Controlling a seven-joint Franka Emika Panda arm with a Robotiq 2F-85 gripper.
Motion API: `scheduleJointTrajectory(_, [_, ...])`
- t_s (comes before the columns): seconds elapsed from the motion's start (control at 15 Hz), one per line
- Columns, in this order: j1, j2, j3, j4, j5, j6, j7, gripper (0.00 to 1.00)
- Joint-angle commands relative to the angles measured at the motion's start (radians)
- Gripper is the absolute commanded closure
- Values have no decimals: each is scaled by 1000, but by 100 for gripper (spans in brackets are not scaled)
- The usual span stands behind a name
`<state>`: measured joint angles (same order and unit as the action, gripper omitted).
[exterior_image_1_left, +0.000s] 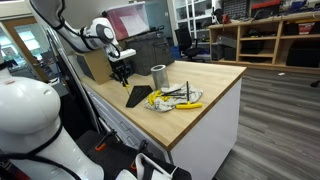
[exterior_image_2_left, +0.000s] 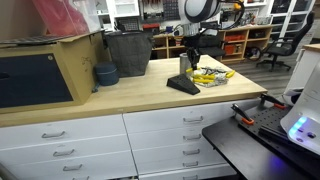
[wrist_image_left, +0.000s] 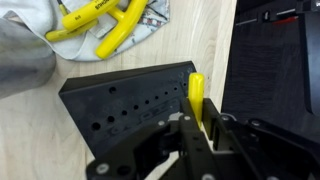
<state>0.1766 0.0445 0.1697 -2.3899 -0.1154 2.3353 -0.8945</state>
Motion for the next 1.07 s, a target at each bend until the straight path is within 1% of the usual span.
scheduleJointTrajectory(0.0, [-6, 13, 2, 29, -17, -32, 22, 96])
scheduleJointTrajectory(0.33, [-6, 19, 6, 26, 0, -40, 9, 96])
scheduleJointTrajectory(1.0, [-3, 18, 11, 23, 4, -19, 21, 96])
